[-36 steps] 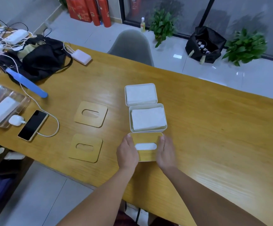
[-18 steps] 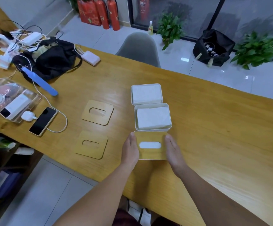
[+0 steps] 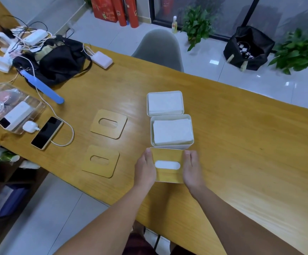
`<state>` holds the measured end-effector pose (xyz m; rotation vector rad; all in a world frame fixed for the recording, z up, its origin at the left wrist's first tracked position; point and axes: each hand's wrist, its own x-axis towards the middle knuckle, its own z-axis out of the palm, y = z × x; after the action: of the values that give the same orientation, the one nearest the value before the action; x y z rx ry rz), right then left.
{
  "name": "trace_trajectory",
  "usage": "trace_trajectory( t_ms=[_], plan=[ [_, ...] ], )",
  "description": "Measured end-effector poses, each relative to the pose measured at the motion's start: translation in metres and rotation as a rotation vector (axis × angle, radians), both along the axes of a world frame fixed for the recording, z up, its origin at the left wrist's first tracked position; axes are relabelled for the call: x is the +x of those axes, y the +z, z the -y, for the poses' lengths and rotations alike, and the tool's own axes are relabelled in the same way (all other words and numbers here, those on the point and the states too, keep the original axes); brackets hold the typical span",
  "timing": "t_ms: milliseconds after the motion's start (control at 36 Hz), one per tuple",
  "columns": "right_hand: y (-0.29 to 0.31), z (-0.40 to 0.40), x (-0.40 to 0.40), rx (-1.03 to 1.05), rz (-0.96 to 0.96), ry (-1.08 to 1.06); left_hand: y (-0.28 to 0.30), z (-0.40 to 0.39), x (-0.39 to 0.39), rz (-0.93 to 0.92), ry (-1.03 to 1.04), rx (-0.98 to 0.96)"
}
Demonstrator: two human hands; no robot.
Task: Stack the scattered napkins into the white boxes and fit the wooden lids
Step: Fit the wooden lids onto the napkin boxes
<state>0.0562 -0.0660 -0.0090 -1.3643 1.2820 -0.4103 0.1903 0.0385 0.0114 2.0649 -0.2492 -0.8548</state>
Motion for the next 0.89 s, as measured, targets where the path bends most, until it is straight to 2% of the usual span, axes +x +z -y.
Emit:
trace_trajectory(
  t_ms=[194, 306, 528, 722, 889],
  plan=[
    [0.007, 0.002, -0.004, -0.023, -0.003, 0.032, 0.006, 0.003, 0.008, 0.042, -0.1, 0.016],
    [0.015, 0.006, -0.007, -0.006, 0.011, 0.088, 0.008, 0.002, 0.006, 0.044, -0.057, 0.002],
    [0.023, 0.015, -0.011, 0.026, -0.003, 0.138, 0.011, -0.002, 0.009, -0.09, -0.079, -0.043],
    [0.023, 0.017, -0.019, 0.014, -0.037, 0.134, 0.023, -0.001, 0.009, -0.047, -0.129, -0.005],
    [0.016, -0.001, -0.017, -0.069, 0.001, 0.271, 0.024, 0.001, 0.003, -0.009, -0.132, 0.005]
  ],
)
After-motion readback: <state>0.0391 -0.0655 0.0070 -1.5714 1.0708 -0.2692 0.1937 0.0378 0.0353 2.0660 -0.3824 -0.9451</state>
